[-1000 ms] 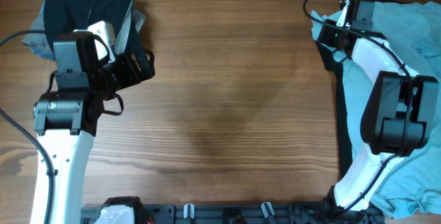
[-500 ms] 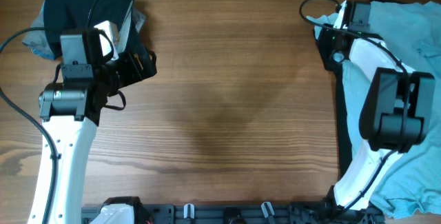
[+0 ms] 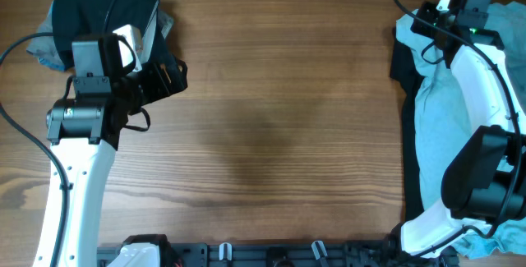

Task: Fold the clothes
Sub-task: 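Reach the right gripper to the light blue T-shirt and grasp its edge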

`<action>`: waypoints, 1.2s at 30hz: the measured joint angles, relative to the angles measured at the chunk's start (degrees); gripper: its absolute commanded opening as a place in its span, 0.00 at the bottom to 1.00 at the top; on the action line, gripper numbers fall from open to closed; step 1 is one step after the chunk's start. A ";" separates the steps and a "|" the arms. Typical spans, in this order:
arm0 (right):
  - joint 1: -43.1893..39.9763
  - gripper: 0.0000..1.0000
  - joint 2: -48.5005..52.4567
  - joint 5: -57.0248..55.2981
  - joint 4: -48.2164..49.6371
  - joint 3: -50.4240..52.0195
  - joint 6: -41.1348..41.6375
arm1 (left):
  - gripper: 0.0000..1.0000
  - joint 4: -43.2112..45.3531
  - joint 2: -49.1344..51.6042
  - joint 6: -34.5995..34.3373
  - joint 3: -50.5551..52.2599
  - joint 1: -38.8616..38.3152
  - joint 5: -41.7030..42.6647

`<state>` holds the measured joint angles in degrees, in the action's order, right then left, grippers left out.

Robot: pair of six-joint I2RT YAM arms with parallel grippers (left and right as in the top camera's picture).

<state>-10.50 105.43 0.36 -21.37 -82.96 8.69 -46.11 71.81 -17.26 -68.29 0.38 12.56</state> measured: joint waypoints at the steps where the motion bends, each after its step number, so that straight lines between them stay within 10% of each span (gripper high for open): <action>1: 0.00 0.20 0.00 0.02 -0.50 0.00 -0.07 | 1.00 0.02 0.00 0.00 0.00 0.00 0.00; 4: 0.00 0.60 0.17 0.04 -1.86 0.00 -0.52 | 1.00 0.00 0.00 0.00 0.00 0.00 0.00; 10: 0.00 0.73 5.49 -1.99 -2.82 0.00 -1.46 | 1.00 -0.66 0.00 0.00 0.00 0.00 0.00; 36: -3.21 0.54 15.50 2.29 -5.51 -0.79 -18.86 | 1.00 -2.56 0.00 0.00 0.00 0.00 0.85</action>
<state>-13.72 120.92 2.66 -26.87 -83.74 -10.17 -48.66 71.81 -17.26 -68.29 0.38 13.41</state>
